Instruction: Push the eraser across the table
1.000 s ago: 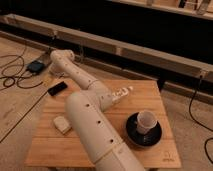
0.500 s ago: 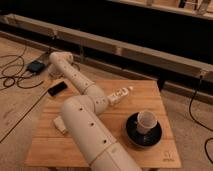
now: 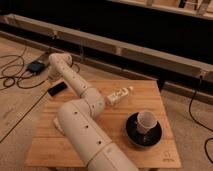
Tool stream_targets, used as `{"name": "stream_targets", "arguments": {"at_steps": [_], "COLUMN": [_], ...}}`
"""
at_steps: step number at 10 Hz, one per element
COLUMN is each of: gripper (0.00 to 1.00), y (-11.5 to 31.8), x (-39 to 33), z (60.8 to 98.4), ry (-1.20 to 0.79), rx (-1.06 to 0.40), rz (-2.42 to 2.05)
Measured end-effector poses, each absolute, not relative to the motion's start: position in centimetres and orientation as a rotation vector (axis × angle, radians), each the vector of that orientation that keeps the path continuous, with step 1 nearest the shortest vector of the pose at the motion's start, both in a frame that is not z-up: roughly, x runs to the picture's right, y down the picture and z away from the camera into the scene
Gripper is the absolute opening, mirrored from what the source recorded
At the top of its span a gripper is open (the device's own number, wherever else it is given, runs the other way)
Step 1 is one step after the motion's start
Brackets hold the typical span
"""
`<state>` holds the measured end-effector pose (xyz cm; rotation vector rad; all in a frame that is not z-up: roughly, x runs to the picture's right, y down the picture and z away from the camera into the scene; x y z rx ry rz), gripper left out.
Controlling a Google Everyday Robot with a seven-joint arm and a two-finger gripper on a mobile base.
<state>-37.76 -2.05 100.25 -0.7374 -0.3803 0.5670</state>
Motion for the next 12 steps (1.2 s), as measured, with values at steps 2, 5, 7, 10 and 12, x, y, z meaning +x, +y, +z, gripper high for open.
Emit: {"name": "stream_targets", "arguments": {"at_steps": [2, 5, 7, 10, 12], "gripper": [0.8, 0.8, 0.8, 0.8, 0.8], "y": [-1.3, -0.4, 0.1, 1.4, 1.9], "x": [-37.6, -37.4, -37.1, -35.6, -34.7], "z": [100.4, 100.5, 100.3, 99.6, 99.0], "ry": [-0.363, -0.339, -0.322, -0.261, -0.231], "rx": [-0.753, -0.773, -0.793, -0.851, -0.883], "rz": [0.564, 0.556, 0.548, 0.536, 0.536]}}
